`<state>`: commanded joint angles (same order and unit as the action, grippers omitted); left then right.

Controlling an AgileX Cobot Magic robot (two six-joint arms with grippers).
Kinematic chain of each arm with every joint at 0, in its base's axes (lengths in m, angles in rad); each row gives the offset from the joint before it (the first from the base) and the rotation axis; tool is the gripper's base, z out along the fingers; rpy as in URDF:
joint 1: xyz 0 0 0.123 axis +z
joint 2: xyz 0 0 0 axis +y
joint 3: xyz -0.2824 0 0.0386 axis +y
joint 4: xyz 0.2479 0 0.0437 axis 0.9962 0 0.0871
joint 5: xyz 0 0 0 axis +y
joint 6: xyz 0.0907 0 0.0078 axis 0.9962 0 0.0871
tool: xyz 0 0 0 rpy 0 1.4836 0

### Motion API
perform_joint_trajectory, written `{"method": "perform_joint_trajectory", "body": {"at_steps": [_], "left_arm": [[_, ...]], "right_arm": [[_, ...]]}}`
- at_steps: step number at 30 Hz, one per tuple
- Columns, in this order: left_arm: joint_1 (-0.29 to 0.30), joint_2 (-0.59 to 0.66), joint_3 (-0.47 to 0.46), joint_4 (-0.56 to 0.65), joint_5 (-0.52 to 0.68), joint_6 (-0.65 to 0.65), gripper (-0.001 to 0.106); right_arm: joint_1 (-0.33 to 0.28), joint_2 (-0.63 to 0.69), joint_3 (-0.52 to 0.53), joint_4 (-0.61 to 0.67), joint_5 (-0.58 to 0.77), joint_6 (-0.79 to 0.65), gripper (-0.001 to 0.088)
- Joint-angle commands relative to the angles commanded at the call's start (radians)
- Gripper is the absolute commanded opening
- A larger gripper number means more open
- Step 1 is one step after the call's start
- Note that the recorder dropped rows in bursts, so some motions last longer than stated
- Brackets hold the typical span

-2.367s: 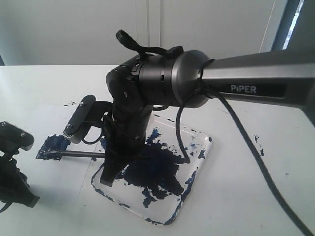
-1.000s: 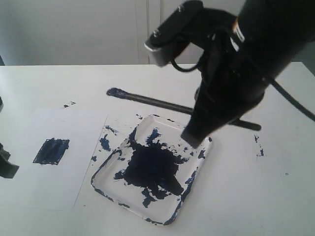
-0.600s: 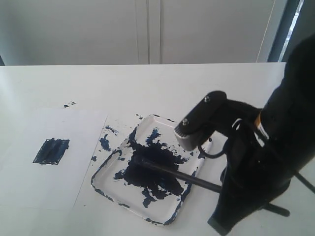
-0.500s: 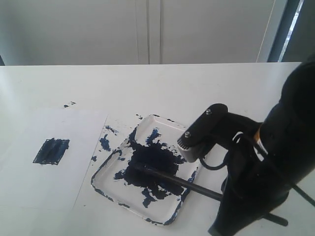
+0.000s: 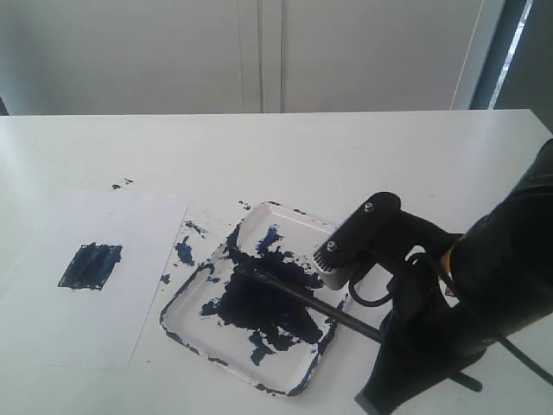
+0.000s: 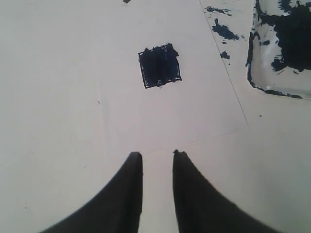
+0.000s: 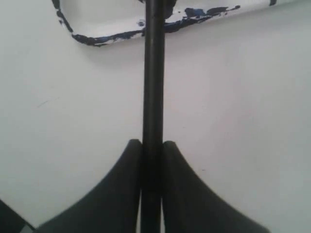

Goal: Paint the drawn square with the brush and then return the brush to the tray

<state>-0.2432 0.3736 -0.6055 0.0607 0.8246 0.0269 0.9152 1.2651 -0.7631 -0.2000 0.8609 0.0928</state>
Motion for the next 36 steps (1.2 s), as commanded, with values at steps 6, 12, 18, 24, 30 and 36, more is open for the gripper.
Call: {"method": "perform_joint_trajectory", "body": {"at_steps": [6,12,18,24,30,36], "left_arm": [[0.0,-0.086,0.06,-0.005,0.044,0.0,0.027],[0.0,-0.118,0.093,-0.029,-0.007,-0.002,0.027],[0.0,-0.116,0.093,-0.033,-0.079,-0.002,0.027],[0.0,-0.116,0.132,-0.091,-0.185,-0.004,0.025],[0.0,-0.116,0.213,-0.099,-0.268,0.033,0.003],[0.0,-0.116,0.239,-0.104,-0.355,0.059,0.0]], "right_arm": [[0.0,0.093,0.019,0.042,-0.031,0.014,0.0],[0.0,0.141,0.019,0.044,-0.084,-0.005,0.0261],[0.002,0.107,0.019,0.03,-0.117,-0.022,0.0446],[0.002,-0.023,0.019,0.037,-0.237,-0.041,0.0],[0.003,-0.184,0.029,0.082,-0.5,-0.041,0.0],[0.003,-0.378,0.179,0.082,-0.892,-0.047,0.0]]}}
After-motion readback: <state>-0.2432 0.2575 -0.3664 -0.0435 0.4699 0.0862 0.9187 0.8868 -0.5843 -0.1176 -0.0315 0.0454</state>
